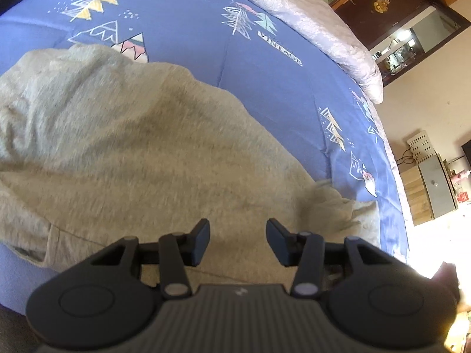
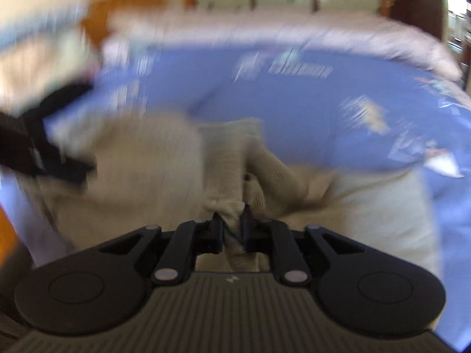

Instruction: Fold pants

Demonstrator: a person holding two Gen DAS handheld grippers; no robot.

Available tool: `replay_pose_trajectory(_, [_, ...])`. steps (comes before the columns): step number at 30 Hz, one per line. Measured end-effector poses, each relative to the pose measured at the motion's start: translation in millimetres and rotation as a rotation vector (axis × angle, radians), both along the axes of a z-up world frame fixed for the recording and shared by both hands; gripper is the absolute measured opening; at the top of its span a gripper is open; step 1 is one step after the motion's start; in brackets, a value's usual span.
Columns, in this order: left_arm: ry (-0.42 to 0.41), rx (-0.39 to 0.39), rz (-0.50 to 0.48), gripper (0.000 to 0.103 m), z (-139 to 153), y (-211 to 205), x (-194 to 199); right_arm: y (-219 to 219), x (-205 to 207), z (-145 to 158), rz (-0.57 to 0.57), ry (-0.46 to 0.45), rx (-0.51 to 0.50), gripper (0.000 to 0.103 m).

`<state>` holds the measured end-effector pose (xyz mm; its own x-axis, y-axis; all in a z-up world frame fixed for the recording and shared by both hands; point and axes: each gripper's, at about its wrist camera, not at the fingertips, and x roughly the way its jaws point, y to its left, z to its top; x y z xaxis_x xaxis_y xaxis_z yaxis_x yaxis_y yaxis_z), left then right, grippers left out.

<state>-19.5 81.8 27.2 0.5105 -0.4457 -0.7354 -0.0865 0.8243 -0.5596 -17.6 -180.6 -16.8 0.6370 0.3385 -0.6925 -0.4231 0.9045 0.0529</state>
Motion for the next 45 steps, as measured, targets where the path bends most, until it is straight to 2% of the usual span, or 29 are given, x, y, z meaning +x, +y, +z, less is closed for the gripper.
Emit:
replay_pose_trajectory(1, [0.001, -0.005, -0.001, 0.044, -1, 1, 0, 10, -1, -12, 0.029, 0.001, -0.04, 0.031])
replay_pose_trajectory(2, [-0.001, -0.01, -0.003, 0.044, 0, 1, 1, 11, -3, -9, 0.054, -0.05, -0.057, 0.041])
replay_pose_trajectory(3, [-0.007, -0.013, -0.007, 0.044, 1, 1, 1, 13, -5, -7, 0.093, -0.037, -0.058, 0.058])
replay_pose_trajectory(4, [-0.015, -0.016, -0.011, 0.044, 3, 1, 3, 11, -6, -1, 0.11, -0.019, -0.043, 0.063])
replay_pose_trajectory(5, [-0.026, -0.021, -0.018, 0.044, 5, 0, 5, 6, -9, 7, 0.131, -0.012, -0.021, 0.063])
replay_pose_trajectory(9, [-0.07, -0.047, -0.072, 0.044, 18, -16, 19, -27, -26, 39, 0.155, -0.018, 0.148, 0.059])
replay_pose_trajectory(11, [-0.09, -0.063, -0.12, 0.044, 25, -32, 26, -46, -28, 50, 0.088, -0.031, 0.212, 0.05])
replay_pose_trajectory(13, [-0.106, -0.071, -0.186, 0.044, 31, -56, 34, -64, -28, 53, -0.008, -0.04, 0.223, 0.033])
replay_pose_trajectory(15, [-0.13, -0.063, -0.257, 0.041, 35, -84, 39, -86, -25, 49, -0.118, -0.036, 0.229, 0.026])
replay_pose_trajectory(17, [-0.158, -0.04, -0.316, 0.04, 35, -112, 44, -106, -21, 43, -0.216, -0.002, 0.27, 0.024])
replay_pose_trajectory(19, [-0.15, -0.032, -0.349, 0.034, 28, -133, 51, -122, -21, 38, -0.279, 0.007, 0.314, 0.024])
replay_pose_trajectory(21, [-0.122, -0.008, -0.361, 0.023, 15, -147, 59, -135, -20, 31, -0.319, 0.025, 0.366, 0.025])
replay_pose_trajectory(23, [-0.089, 0.061, -0.334, 0.016, -2, -154, 65, -139, -19, 23, -0.335, 0.059, 0.424, 0.025])
replay_pose_trajectory(24, [-0.066, 0.119, -0.309, 0.009, -11, -157, 68, -141, -16, 18, -0.344, 0.081, 0.443, 0.027])
replay_pose_trajectory(25, [-0.037, 0.204, -0.28, 0.006, -22, -158, 72, -142, -12, 11, -0.355, 0.111, 0.455, 0.026])
replay_pose_trajectory(27, [-0.053, 0.173, -0.268, 0.006, -34, -152, 74, -141, -5, -13, -0.384, 0.176, 0.446, 0.02])
replay_pose_trajectory(28, [-0.054, 0.179, -0.266, 0.006, -33, -153, 72, -140, -9, -17, -0.393, 0.162, 0.47, 0.018])
replay_pose_trajectory(31, [-0.081, 0.259, -0.292, 0.006, -28, -165, 68, -141, -14, -14, -0.395, 0.16, 0.495, 0.018])
replay_pose_trajectory(34, [-0.1, 0.263, -0.297, 0.006, -15, -163, 59, -136, -11, -7, -0.38, 0.157, 0.458, 0.021])
replay_pose_trajectory(35, [-0.12, 0.272, -0.288, 0.009, -8, -159, 55, -134, -13, -2, -0.367, 0.143, 0.442, 0.021])
replay_pose_trajectory(38, [-0.194, 0.309, -0.197, 0.051, 12, -134, 42, -135, -26, 15, -0.331, 0.064, 0.444, 0.028])
replay_pose_trajectory(40, [-0.201, 0.314, -0.154, 0.055, 14, -119, 39, -139, -28, 16, -0.328, 0.038, 0.462, 0.029])
replay_pose_trajectory(42, [-0.14, 0.299, -0.147, 0.06, 6, -112, 46, -141, -27, 15, -0.341, 0.037, 0.461, 0.03])
replay_pose_trajectory(45, [-0.039, 0.206, -0.158, 0.06, -11, -108, 50, -138, -23, 8, -0.358, 0.071, 0.454, 0.03])
